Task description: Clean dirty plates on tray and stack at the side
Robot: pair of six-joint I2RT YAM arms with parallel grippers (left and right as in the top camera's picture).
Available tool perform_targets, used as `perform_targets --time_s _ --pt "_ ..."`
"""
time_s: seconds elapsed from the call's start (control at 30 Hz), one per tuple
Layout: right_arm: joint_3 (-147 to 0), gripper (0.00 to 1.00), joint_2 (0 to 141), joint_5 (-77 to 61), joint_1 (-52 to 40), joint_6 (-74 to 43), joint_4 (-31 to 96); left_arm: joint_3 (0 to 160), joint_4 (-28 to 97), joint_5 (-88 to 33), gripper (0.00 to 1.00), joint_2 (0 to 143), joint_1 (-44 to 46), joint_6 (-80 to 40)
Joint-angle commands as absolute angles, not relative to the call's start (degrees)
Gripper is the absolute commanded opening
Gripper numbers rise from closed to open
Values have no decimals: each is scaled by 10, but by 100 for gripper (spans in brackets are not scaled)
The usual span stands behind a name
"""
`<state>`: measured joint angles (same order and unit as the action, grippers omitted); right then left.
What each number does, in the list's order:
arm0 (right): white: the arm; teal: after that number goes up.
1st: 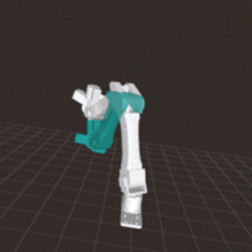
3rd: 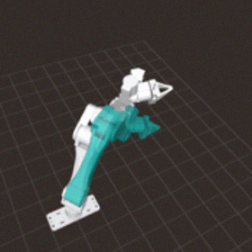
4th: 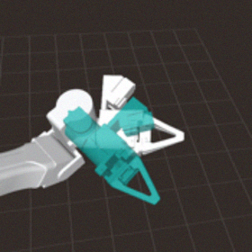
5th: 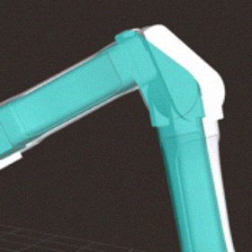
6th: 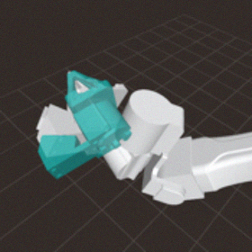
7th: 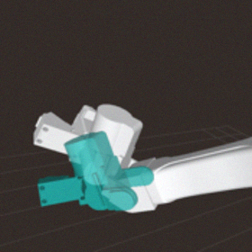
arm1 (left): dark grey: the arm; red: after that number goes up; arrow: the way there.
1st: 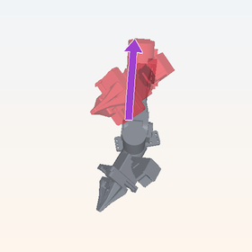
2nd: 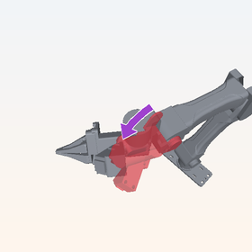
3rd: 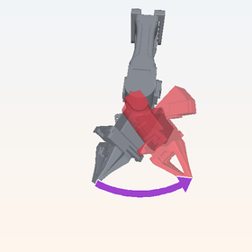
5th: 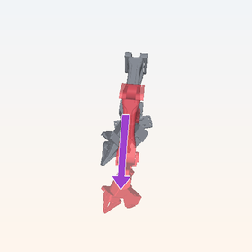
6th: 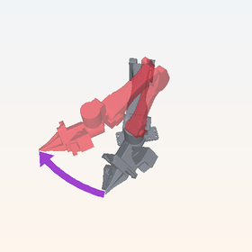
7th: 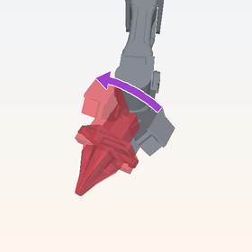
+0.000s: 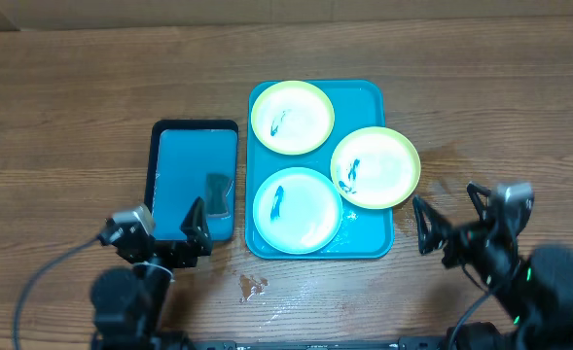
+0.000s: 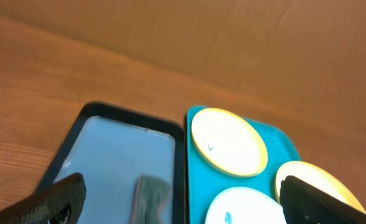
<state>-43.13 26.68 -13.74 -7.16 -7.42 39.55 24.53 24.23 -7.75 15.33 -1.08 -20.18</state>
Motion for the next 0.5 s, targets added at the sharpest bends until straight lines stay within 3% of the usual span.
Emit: perform_targets --time_s 0.0,0.23,0.37,0.47 --pt "-566 100 396 -142 -72 -70 469 397 315 -101 100 267 -7 -157" --pt "-834 99 644 -175 -72 -98 678 695 557 -140 100 512 -7 -150" --pt "-866 100 717 -283 -72 -137 685 784 642 -139 100 602 -7 -91" --pt "-852 88 757 -328 -92 -135 695 797 671 -145 100 641 -7 -84"
